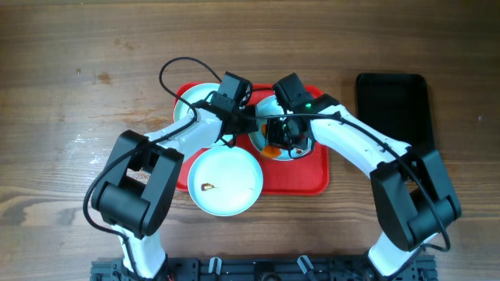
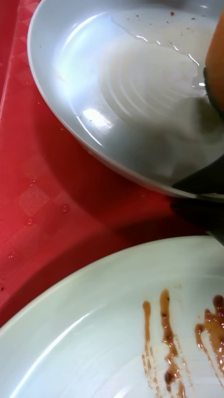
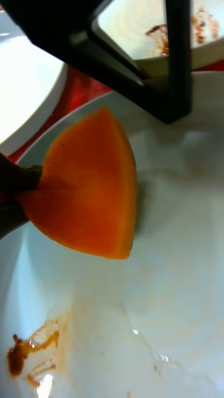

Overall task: Clean dirty plates on tray and stack at the side
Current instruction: 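Wipe the right plate with the sponge while the left gripper holds it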

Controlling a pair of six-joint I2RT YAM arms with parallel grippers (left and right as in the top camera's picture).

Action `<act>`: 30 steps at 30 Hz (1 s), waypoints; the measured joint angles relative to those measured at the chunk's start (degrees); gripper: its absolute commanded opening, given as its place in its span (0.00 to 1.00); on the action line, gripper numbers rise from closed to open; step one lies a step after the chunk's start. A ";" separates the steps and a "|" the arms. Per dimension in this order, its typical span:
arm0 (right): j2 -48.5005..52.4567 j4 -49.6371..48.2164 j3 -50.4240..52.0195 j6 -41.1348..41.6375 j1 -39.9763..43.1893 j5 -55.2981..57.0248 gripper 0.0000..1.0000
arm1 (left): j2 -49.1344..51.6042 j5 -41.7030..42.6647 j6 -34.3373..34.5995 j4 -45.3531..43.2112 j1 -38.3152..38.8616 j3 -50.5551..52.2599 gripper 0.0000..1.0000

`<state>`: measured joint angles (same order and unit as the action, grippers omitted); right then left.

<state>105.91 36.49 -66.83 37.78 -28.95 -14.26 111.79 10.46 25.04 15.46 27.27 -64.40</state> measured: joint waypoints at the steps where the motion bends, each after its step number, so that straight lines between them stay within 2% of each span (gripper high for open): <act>1: 0.04 -0.22 0.00 0.63 0.00 0.59 0.04 | 0.00 0.02 0.00 0.02 0.00 0.00 0.04; 5: 3.96 -1.84 -0.15 2.67 0.17 1.18 0.04 | -0.04 -0.04 0.20 0.44 0.00 -0.02 0.04; 14: 5.18 -0.13 -2.03 2.40 0.39 2.45 0.04 | -0.04 -0.15 0.22 0.63 -0.28 -0.09 0.04; 18: 5.20 4.48 -3.08 0.28 2.08 8.22 0.04 | -0.04 0.55 0.63 0.63 0.15 -0.09 0.04; 26: 4.98 6.34 -3.30 -0.83 5.57 17.42 0.04 | -0.04 0.72 0.79 1.05 0.15 -0.13 0.04; 30: 5.07 6.16 -3.17 -0.98 5.86 26.53 0.04 | -0.04 0.98 0.74 2.05 0.17 -0.39 0.04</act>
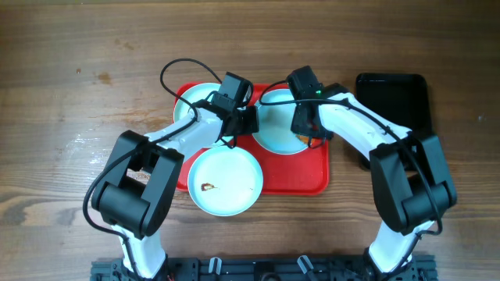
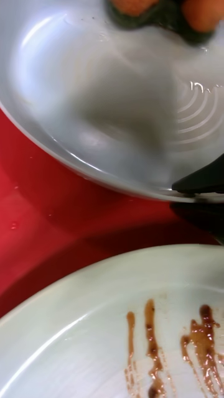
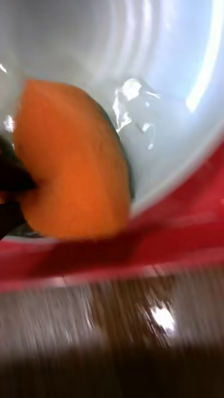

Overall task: Clean dirty plates on tray and stack at the side
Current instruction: 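Wipe the right plate with the sponge while the left gripper holds it, then lift the sponge with the right gripper back toward the black tray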

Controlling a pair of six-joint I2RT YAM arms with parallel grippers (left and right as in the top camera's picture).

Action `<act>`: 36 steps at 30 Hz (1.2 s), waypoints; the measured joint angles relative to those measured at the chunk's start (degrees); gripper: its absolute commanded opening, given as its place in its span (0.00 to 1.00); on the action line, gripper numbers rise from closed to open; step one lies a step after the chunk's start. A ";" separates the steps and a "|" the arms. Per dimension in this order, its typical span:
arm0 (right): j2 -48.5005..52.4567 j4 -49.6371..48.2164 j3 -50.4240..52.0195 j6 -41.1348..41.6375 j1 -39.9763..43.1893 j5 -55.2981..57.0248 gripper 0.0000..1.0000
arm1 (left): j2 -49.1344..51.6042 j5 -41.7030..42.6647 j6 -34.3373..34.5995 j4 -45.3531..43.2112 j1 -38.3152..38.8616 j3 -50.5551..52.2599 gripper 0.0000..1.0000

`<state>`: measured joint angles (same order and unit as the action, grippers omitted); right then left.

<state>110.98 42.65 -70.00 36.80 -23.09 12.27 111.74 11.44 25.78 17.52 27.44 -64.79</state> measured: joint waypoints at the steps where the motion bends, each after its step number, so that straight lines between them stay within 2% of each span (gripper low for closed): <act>1: 0.04 -0.09 0.00 0.00 -0.02 1.07 0.04 | 0.00 0.48 0.00 0.15 0.02 0.00 0.04; 9: 0.94 0.66 -0.90 0.02 -0.31 5.55 0.04 | 0.00 2.38 -0.07 0.81 0.74 -0.04 0.04; 17: 1.25 3.63 -6.34 -1.14 1.42 0.28 0.04 | -0.22 1.44 -0.17 1.75 0.33 -0.11 0.04; 28: -6.71 5.18 -7.21 -1.11 1.66 -0.39 0.04 | -0.33 0.79 -0.20 1.73 0.13 -0.09 0.04; 33: -17.59 8.15 -7.34 -1.55 4.94 -2.89 0.05 | -0.63 0.79 -0.20 2.03 0.09 -0.22 0.04; 36: -20.85 11.30 -7.78 -1.55 7.98 -3.67 0.04 | -1.70 0.09 -0.20 3.28 -0.09 -0.20 0.04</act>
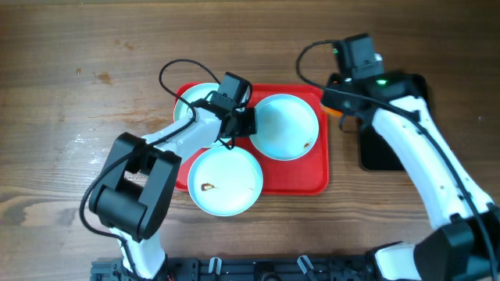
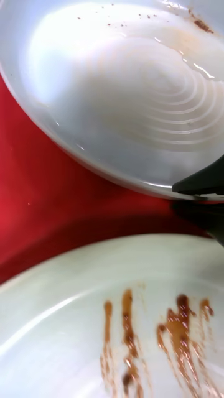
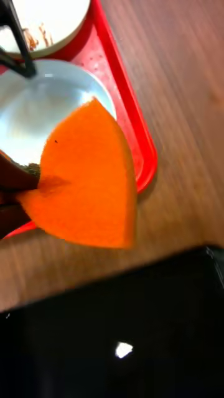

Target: Clean dirty plates on tray and stack at the side

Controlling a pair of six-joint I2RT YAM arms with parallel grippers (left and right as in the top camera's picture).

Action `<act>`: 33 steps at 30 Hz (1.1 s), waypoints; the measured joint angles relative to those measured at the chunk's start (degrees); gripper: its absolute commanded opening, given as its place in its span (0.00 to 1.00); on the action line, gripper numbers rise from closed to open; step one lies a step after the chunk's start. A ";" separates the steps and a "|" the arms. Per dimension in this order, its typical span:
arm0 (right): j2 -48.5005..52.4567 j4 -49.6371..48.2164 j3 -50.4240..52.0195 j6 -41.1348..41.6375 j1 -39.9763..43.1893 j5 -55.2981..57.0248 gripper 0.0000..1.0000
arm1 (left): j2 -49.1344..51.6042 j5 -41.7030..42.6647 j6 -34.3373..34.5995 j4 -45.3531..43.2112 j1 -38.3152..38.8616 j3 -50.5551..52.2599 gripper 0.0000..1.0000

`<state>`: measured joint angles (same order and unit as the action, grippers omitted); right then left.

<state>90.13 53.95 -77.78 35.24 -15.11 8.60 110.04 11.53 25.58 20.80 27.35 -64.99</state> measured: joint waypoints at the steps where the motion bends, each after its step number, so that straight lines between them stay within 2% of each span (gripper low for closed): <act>1: -0.26 0.96 0.00 0.00 1.05 -0.07 0.04 | -0.98 -0.42 0.02 0.28 -0.07 0.00 0.04; 7: -0.24 2.34 0.00 -0.02 3.61 -1.88 0.04 | -8.17 -1.36 -0.02 2.67 0.15 0.00 0.04; 8: -0.24 2.36 0.00 -0.02 3.61 -2.23 0.04 | -9.57 -1.92 -0.02 3.28 0.35 -0.02 0.08; 9: -0.24 2.36 0.00 -0.02 3.61 -2.45 0.04 | -10.91 -2.34 -0.02 3.91 0.63 -0.02 0.21; 10: -0.24 2.38 0.00 -0.02 3.61 -2.75 0.04 | -12.15 -2.93 -0.15 4.92 0.94 -0.13 0.23; 11: -0.24 2.38 0.00 -0.02 3.61 -3.06 0.04 | -12.68 -3.30 -0.61 6.27 1.20 -0.24 0.33; 12: -0.24 2.38 0.00 -0.02 3.61 -3.28 0.04 | -12.63 -3.61 -0.70 7.15 1.20 -0.24 0.49; 13: -0.24 2.38 0.00 -0.02 3.61 -3.52 0.04 | -12.61 -3.80 -0.76 7.76 1.20 -0.24 0.55; 15: -0.24 2.40 0.00 -0.02 3.61 -3.93 0.04 | -12.48 -4.20 -0.83 8.57 1.20 -0.24 0.47; 19: -0.24 2.69 0.00 -0.02 3.61 -4.13 0.04 | -10.10 -3.19 -1.20 9.20 1.20 -0.24 0.42; 21: -0.24 2.73 0.00 -0.02 3.61 -4.13 0.04 | -6.69 -0.55 -1.49 8.87 1.20 -0.24 0.47; 27: -0.24 2.91 0.00 -0.02 3.61 -4.26 0.04 | -0.81 6.54 -1.92 6.23 1.20 -0.28 0.46; 29: -0.24 2.93 0.00 -0.02 3.61 -4.50 0.04 | -0.28 8.37 -1.92 4.98 1.20 -0.39 0.37; 31: -0.24 3.06 0.00 -0.02 3.61 -4.76 0.04 | 0.81 11.06 -2.12 3.13 1.20 -0.61 0.14; 32: -0.24 3.08 0.00 -0.02 3.61 -4.94 0.04 | 1.40 12.13 -2.40 2.29 1.20 -0.66 0.06; 33: -0.24 3.08 0.00 -0.02 3.61 -5.16 0.04 | 2.03 13.35 -2.23 1.86 1.18 -0.68 0.04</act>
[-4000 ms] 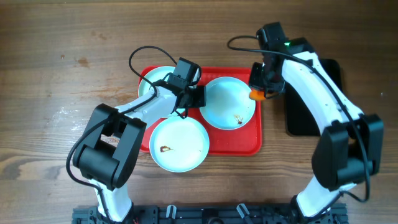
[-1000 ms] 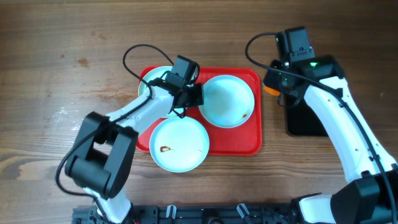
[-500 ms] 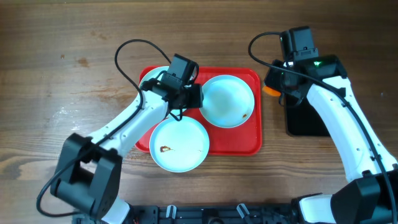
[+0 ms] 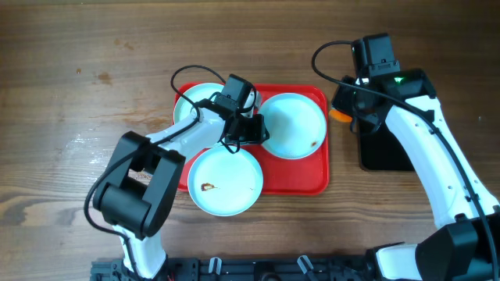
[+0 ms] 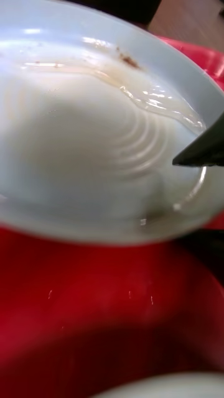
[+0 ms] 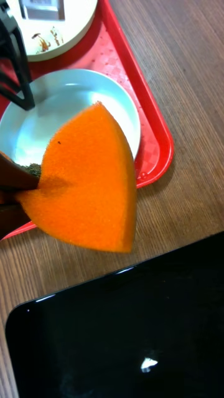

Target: Clean dirty plates on tray and stack at the side

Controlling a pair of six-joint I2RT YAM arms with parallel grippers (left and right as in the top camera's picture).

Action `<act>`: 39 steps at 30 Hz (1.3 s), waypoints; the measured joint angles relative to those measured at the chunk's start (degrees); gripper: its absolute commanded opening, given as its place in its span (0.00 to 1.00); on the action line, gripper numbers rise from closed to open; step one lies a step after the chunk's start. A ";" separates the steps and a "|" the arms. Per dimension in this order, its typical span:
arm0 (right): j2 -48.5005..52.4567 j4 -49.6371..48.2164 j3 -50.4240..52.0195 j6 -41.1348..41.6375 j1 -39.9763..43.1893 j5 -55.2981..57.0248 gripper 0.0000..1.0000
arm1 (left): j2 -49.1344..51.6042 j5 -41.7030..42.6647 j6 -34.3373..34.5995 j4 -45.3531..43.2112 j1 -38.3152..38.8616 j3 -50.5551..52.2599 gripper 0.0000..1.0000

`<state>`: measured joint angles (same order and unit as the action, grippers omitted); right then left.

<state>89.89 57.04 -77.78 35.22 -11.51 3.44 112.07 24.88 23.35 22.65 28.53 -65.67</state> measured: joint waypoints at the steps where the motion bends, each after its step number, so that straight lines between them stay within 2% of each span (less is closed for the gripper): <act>1: 0.00 0.02 0.00 0.00 0.00 -0.07 0.04 | 0.50 0.68 0.09 -0.07 -0.04 0.00 0.04; 12: 0.00 0.59 0.00 -0.13 0.00 -0.46 0.04 | 1.40 3.32 1.90 -0.63 0.02 -0.02 0.04; 13: 0.00 0.66 0.00 -0.44 0.00 -0.48 0.04 | 1.40 3.32 2.10 -0.63 0.02 -0.02 0.11; 14: 0.00 0.63 0.00 -0.61 0.00 -0.46 0.04 | 1.40 3.32 2.27 -0.63 0.02 -0.02 0.27; 16: 0.00 0.70 0.00 -0.94 0.00 -0.48 0.04 | 1.40 4.22 2.54 -1.09 0.02 -0.07 0.31; 17: 0.00 0.83 0.00 -1.05 0.00 -0.46 0.04 | 1.38 4.48 2.71 -1.29 0.02 -0.42 0.29; 19: 0.00 0.85 0.00 -1.05 0.00 -0.48 0.04 | 1.40 4.81 2.75 -1.31 0.07 -0.46 0.04; 34: 0.00 1.25 0.00 -1.53 0.00 -1.55 0.04 | 1.64 1.86 3.54 -1.27 0.07 -0.44 0.04; 39: 0.00 1.18 0.00 -1.73 0.00 -1.60 0.04 | -2.23 -5.42 3.93 1.68 0.07 -0.31 0.04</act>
<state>89.89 58.22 -77.78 33.50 -11.51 1.85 109.84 19.46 27.29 24.34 28.60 -65.98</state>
